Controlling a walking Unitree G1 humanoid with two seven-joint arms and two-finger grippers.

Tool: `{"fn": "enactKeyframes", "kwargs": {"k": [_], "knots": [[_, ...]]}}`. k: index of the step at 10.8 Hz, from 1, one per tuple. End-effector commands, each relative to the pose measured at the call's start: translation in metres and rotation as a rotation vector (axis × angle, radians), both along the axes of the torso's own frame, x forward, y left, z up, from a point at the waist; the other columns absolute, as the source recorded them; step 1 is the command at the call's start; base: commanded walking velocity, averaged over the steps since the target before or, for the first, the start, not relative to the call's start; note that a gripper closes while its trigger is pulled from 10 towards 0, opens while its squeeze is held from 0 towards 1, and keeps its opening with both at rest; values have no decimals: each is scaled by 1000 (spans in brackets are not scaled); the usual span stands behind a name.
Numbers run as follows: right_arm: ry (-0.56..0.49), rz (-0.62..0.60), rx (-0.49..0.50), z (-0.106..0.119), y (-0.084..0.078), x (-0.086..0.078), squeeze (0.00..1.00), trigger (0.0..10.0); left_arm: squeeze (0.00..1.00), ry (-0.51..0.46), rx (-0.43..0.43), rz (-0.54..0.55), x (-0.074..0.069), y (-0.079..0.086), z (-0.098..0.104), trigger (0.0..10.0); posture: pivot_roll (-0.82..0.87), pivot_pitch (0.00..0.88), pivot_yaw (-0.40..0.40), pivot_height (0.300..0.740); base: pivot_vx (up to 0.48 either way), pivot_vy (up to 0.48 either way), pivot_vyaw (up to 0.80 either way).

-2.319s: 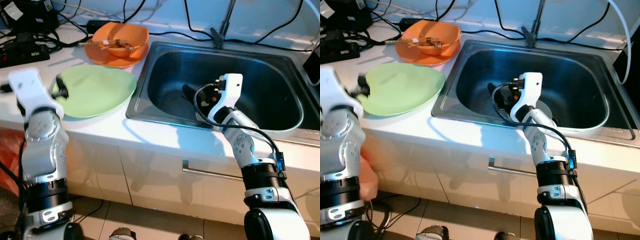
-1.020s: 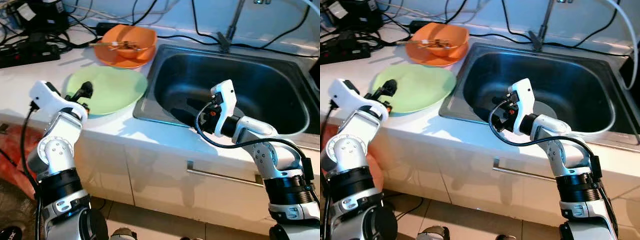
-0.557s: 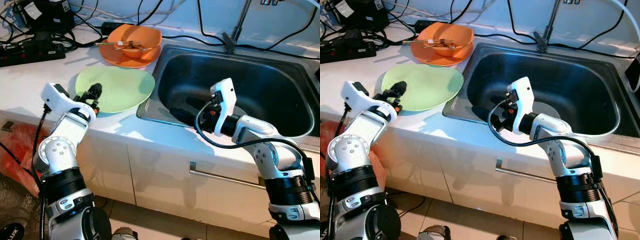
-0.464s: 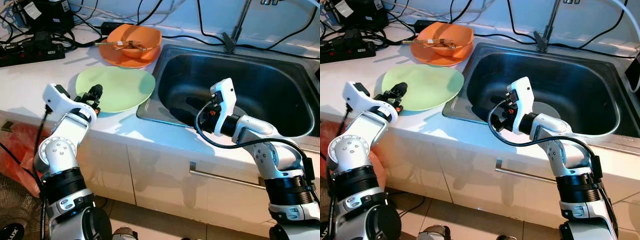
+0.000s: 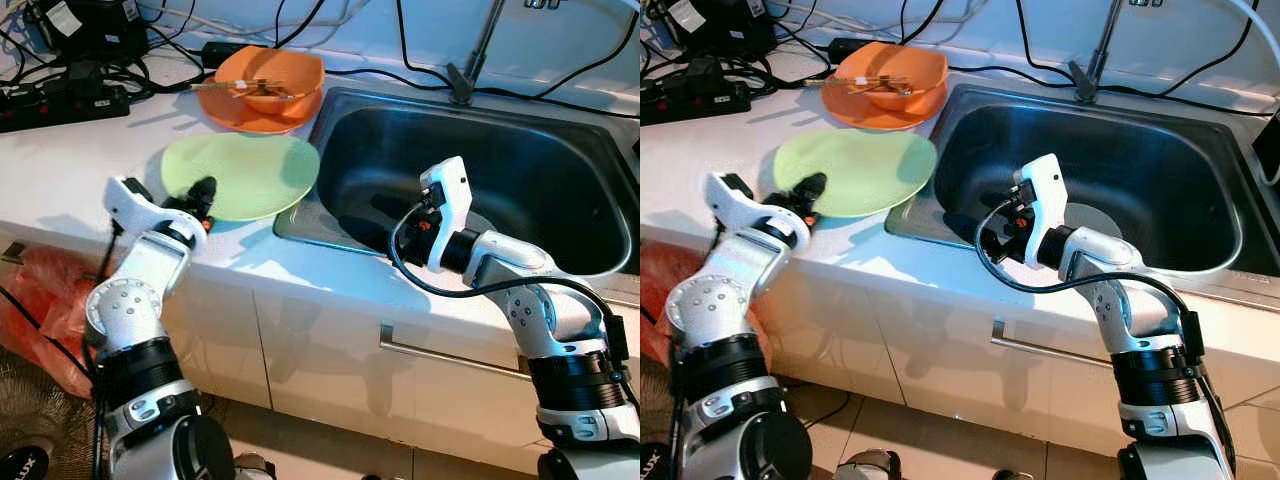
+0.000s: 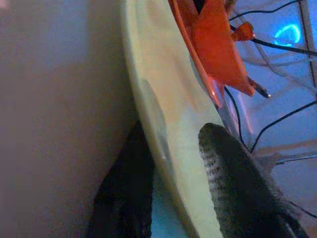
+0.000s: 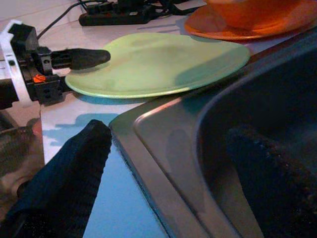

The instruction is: Kitchen organization

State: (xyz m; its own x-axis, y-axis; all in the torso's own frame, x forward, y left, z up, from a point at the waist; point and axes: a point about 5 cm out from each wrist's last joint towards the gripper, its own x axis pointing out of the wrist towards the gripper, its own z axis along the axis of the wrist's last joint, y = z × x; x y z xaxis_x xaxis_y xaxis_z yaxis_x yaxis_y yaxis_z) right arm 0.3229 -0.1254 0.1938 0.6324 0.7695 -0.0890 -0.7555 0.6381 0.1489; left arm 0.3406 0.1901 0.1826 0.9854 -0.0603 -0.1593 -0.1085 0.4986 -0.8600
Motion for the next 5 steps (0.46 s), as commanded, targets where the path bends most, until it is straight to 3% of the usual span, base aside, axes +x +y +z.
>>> {"fn": "enactKeyframes", "kwargs": {"k": [1,5], "knots": [[9,13,-13,-3,2,-2,0,10000,0,37,-27,-28,0,-6,-8,0,159,79,-23,740,0,0,0],[13,8,-19,-4,1,-1,0,10000,0,48,-32,-43,-2,-7,-12,0,156,78,-24,740,0,0,0]]}}
